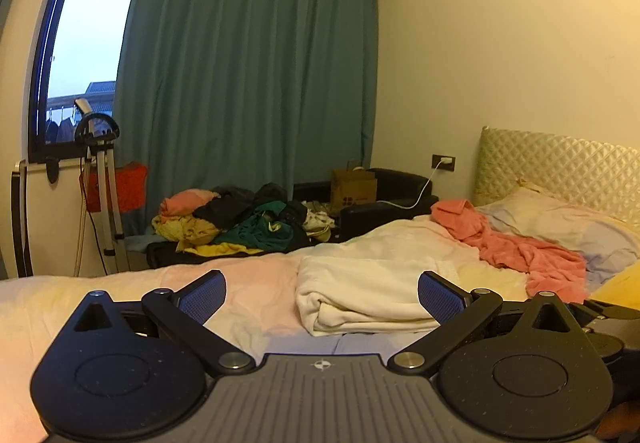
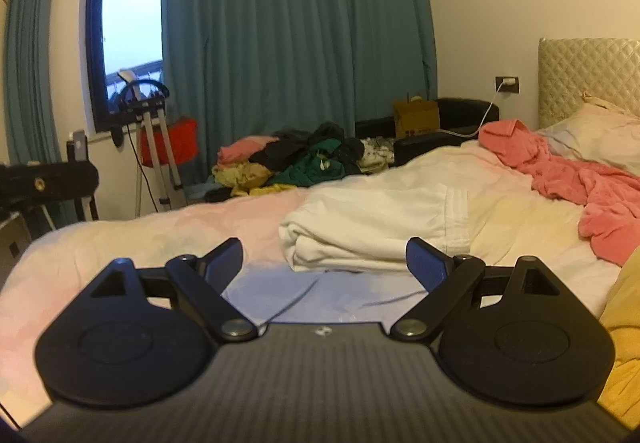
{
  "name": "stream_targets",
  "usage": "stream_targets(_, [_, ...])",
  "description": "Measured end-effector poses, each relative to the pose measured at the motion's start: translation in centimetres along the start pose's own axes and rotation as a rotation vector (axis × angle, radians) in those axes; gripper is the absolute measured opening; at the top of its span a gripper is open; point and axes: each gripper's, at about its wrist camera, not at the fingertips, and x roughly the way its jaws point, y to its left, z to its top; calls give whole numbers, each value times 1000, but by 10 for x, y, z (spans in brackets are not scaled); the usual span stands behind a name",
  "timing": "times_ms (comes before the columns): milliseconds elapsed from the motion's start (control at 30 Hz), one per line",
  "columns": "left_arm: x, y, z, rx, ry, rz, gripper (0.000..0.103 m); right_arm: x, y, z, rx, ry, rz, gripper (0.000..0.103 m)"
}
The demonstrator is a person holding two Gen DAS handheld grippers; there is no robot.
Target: Fold clothes
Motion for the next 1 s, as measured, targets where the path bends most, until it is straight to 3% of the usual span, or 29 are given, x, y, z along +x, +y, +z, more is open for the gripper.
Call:
stream_targets(533, [28, 14, -21, -36, 88, 38, 103, 1, 0, -8, 21, 18, -53, 90])
stream_targets(1000, [25, 8, -23, -5, 91, 83, 103, 6, 5, -7, 9, 52, -72, 90])
